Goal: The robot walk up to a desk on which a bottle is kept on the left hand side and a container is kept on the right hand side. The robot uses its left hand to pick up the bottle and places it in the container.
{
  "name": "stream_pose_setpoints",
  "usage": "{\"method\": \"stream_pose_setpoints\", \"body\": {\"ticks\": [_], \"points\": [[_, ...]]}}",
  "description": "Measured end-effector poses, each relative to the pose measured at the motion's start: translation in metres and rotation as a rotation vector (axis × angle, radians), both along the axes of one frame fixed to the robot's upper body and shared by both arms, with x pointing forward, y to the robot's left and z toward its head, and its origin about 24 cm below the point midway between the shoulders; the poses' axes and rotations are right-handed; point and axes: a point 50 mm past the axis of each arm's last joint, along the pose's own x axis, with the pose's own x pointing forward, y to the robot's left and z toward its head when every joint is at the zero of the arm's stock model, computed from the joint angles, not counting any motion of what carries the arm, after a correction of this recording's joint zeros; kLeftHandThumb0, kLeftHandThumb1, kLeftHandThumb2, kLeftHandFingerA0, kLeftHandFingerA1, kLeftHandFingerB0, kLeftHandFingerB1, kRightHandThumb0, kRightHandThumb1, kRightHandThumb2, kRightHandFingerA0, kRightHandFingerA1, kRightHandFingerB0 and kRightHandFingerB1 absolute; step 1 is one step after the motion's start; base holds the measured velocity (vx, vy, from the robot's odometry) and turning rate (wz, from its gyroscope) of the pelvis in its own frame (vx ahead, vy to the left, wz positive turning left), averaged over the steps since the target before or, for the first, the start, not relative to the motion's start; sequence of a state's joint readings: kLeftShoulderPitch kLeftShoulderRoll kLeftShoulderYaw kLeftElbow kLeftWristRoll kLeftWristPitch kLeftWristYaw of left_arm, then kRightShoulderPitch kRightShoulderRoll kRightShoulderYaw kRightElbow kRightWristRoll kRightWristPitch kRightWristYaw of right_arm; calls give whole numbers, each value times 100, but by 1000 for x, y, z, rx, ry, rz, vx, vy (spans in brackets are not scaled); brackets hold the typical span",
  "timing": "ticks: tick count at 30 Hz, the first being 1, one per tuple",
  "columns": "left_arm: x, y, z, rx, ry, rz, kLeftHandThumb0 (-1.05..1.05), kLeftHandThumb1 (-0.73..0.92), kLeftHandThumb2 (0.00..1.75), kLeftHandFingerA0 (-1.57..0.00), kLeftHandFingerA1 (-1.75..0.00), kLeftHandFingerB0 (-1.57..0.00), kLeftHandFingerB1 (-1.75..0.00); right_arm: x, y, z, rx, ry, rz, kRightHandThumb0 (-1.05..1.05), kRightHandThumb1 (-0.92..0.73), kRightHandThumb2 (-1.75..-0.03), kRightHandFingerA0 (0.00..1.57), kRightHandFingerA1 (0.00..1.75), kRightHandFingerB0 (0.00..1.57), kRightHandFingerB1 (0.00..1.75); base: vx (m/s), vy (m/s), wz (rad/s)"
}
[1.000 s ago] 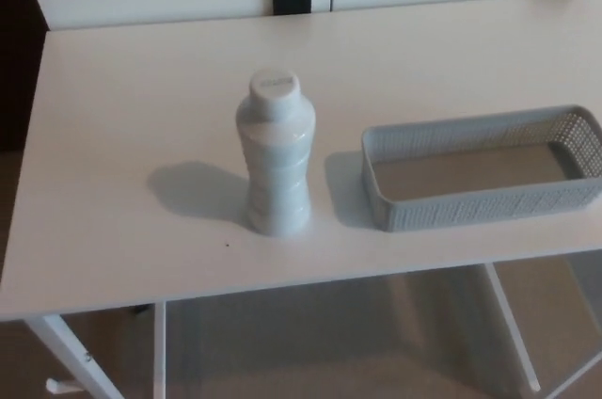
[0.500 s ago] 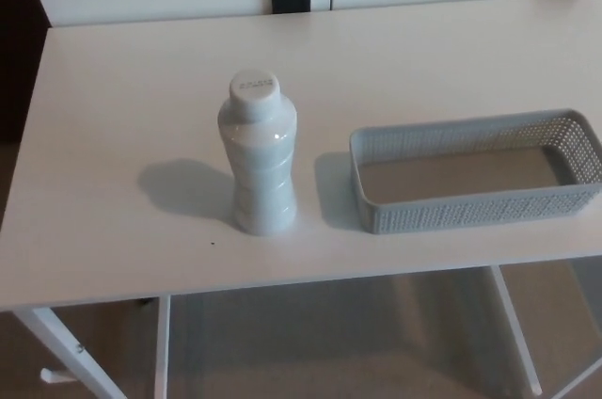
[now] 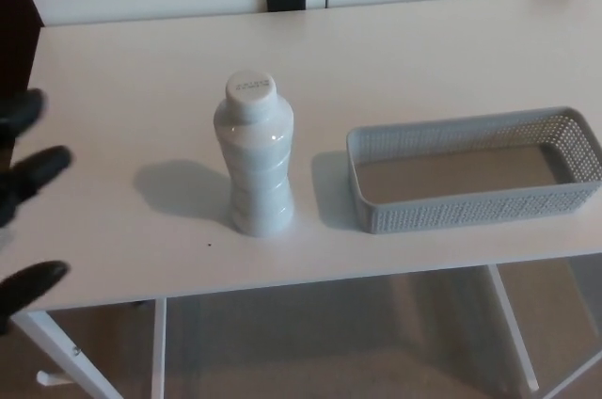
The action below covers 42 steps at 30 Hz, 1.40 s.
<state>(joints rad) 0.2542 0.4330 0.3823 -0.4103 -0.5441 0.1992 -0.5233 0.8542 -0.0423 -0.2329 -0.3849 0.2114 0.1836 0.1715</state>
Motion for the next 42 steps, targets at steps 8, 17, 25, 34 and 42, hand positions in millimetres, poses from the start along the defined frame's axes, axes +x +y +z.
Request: {"method": "stream_pose_setpoints", "body": {"ticks": [8, 17, 25, 34, 42], "points": [[31, -31, -36, 10, 127, -79, -62, 40, 75, -1, -24, 0, -10, -6, -1, -8, 12, 30, -7, -7, -62, -160, 46, 99, 20, 85, 0, 0, 0], [67, -54, -70, 58, 253, -93, -61, 40, 75, -1, -23, 0, -11, -7, 1, -11, 21, 25, 5, -8, -59, -158, 53, 104, 24, 87, 0, 0, 0], [95, -64, -78, 129, 299, -39, -57, 37, 73, -1, -25, 0, -12, -8, 4, -10, 27, 4, 20, -16, -51, -160, 54, 108, 19, 88, 0, 0, 0], [111, -93, -70, 129, 271, -55, -53, 36, 72, -1, -30, 0, -13, -12, 10, -10, 36, 3, 38, -8, -63, -157, 48, 98, 27, 87, 0, 0, 0], [114, -156, -63, 112, 233, -182, -54, 40, 55, -30, -39, 0, -19, -14, 13, -10, 45, 2, 43, -10, -58, -153, 49, 97, 30, 86, 0, 0, 0]]}}
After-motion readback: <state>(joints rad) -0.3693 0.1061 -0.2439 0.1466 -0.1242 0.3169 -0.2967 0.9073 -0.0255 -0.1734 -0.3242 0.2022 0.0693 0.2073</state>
